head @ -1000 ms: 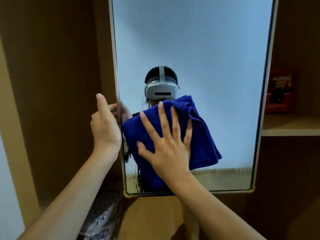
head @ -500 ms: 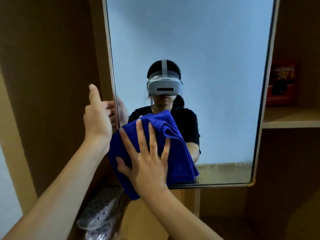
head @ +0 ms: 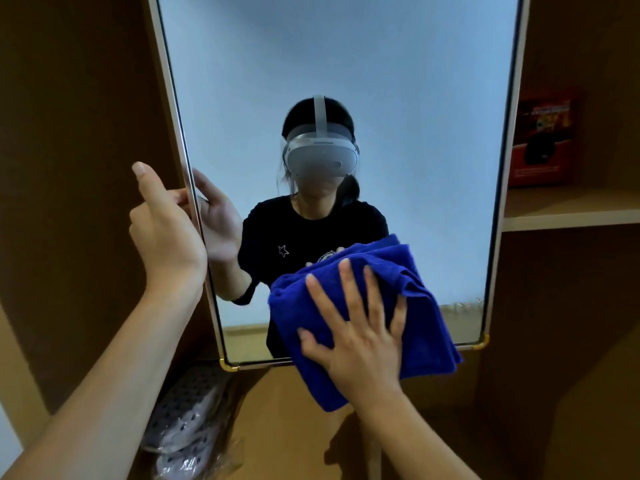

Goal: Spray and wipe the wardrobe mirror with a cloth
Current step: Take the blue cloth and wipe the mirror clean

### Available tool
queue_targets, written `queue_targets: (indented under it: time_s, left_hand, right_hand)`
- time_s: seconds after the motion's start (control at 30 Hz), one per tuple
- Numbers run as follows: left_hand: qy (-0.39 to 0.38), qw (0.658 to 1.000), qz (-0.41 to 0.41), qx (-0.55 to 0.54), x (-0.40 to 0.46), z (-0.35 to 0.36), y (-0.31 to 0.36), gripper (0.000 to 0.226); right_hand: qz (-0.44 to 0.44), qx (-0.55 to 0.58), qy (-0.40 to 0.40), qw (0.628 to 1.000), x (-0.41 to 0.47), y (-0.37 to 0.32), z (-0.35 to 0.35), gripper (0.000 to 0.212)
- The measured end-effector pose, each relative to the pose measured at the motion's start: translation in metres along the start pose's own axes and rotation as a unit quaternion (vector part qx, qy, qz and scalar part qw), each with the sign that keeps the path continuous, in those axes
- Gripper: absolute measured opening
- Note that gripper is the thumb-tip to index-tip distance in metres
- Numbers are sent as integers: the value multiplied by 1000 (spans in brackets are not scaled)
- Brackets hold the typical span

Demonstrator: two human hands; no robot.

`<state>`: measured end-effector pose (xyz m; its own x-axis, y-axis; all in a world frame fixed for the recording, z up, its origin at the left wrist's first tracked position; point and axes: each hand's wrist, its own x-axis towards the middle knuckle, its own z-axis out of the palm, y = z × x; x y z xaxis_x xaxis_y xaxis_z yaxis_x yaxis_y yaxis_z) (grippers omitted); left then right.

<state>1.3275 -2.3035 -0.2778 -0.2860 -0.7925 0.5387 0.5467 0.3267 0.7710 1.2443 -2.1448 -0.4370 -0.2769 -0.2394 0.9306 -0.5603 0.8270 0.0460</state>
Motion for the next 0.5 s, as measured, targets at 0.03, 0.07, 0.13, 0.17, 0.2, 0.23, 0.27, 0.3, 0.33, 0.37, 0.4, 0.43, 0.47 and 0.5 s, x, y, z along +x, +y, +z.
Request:
queue_targets:
  time_s: [0.03,0.07,0.13,0.17,0.2,0.23,0.27,0.3,0.33,0.37,0.4,0.43,0.47,0.5]
  left_hand:
    - [7,1000,5,5,3,0,-3,61]
    - [12,1000,11,11,5,1,-6,63]
    - [17,999,33,34,8,3,-9,69]
    - [19,998,47,45,8,4,-12,69]
    - [22,997,59,51,8,5,-14,69]
    - [22,996,69,53,8,5,-16,68]
    - [21,995,75,59,7,5,-16,67]
    - [19,994,82,69,6,5,-17,66]
    - [17,993,88,80,4,4,-18,66]
    - [17,992,91,84,1,4,-19,66]
    - [18,992,89,86,-3,3,-20,64]
    - [19,992,89,90,-7,1,-22,61]
    - [17,991,91,98,-13,-2,-26,58]
    - [8,989,95,109,-19,-6,-31,56]
  right_hand:
    - [7,-4,1,1000,-1,11,-1,78]
    - [13,-8,2,1000,-2,22,-2,78]
    - [25,-12,5,1000,-4,42,-5,79]
    - [31,-13,7,999,-5,52,-6,79]
    - [38,-11,8,999,-6,62,-8,80]
    - [45,-9,10,999,-7,71,-9,80]
    - [53,-7,11,999,-7,80,-11,80]
    - [59,-7,13,998,-8,88,-12,80]
    - [63,-7,14,998,-9,94,-13,79]
    - [66,-8,16,998,-10,99,-13,78]
    - [67,-7,17,998,-10,101,-13,78]
    - [68,-7,19,997,-10,103,-14,78]
    - [68,-6,21,997,-10,103,-14,77]
    - [69,-5,21,997,-10,103,-13,77]
